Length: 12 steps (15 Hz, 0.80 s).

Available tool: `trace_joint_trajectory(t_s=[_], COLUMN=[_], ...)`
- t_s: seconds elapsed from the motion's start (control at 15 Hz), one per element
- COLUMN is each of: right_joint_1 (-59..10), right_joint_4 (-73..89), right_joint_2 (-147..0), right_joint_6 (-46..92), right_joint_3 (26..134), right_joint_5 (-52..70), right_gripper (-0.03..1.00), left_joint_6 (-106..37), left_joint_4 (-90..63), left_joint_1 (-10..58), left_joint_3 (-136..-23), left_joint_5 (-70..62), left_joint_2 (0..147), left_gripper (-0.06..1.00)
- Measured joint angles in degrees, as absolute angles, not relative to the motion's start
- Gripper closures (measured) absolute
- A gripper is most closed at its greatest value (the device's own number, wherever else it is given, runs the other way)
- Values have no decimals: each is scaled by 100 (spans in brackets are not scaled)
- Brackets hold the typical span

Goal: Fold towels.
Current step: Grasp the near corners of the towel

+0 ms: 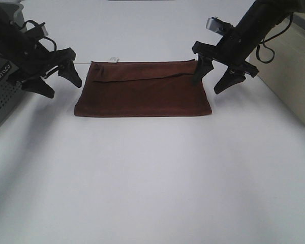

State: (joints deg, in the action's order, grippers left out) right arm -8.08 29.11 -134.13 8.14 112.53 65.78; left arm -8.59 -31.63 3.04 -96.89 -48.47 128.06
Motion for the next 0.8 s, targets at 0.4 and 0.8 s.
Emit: trace_joint_trajectory(t_s=[0.4, 0.8], right_joint_1=[-796, -796], right_joint_4=[2819, 3037], right_joint_2=[-13728, -14112], right_joint_6=[980, 1117], right_joint_3=[11253, 11253], right_joint_5=[6417, 6113], right_gripper=[32, 32], left_joint_6=[-859, -882], left_joint_4=[-3398, -3776], left_joint_1=[487, 682], left_joint_3=[-9689, -9689], left_joint_5=[-4165, -4057], left_joint_2=[13069, 13510], left_gripper=[20, 22])
